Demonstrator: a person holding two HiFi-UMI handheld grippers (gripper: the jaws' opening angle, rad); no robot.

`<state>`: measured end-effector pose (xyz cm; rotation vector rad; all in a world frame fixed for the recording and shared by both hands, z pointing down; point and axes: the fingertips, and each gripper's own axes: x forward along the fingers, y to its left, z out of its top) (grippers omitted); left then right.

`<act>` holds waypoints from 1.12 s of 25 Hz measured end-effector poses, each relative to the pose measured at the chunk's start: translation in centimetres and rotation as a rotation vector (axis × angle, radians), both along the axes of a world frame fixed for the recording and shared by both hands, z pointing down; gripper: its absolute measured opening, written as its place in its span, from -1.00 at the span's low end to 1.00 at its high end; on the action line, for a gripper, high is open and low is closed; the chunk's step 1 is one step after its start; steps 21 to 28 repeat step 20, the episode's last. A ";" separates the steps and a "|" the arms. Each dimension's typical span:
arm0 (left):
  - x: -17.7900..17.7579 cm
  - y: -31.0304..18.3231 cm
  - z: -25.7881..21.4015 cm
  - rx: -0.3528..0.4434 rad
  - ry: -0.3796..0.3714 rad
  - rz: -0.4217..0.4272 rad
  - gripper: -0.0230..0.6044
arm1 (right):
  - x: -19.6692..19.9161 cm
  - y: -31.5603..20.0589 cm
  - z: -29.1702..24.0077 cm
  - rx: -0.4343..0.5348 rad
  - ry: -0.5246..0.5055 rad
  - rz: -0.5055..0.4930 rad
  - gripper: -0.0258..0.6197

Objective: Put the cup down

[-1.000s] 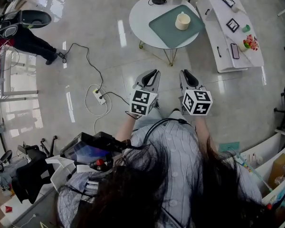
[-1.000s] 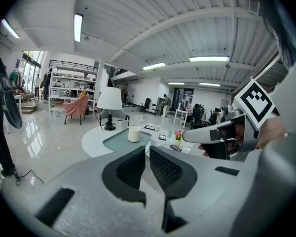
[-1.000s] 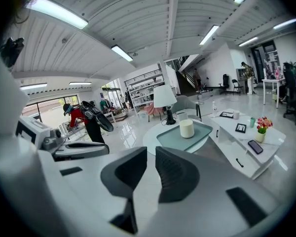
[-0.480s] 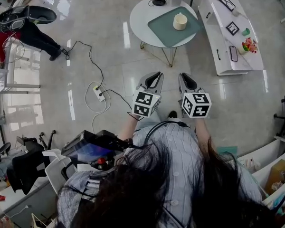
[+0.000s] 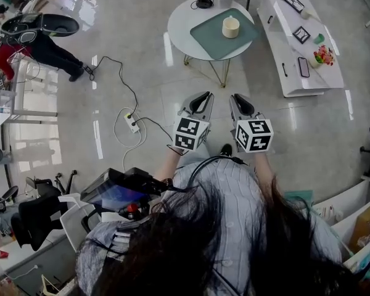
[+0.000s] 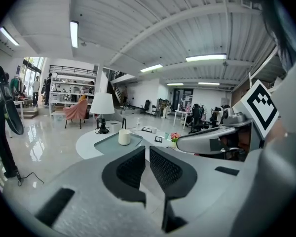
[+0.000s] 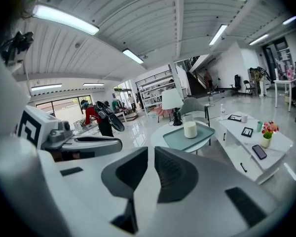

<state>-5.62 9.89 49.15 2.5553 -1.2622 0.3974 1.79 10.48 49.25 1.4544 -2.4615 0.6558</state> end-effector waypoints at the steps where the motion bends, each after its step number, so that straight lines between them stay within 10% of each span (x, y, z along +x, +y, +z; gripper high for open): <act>1: 0.1 0.1 0.0 -0.001 -0.002 0.001 -0.87 | 0.1 0.0 0.0 0.002 -0.002 0.000 -0.73; 28: 1.6 0.7 -0.2 0.007 -0.014 0.024 -0.87 | 1.3 0.6 -0.3 0.012 -0.012 0.013 -0.73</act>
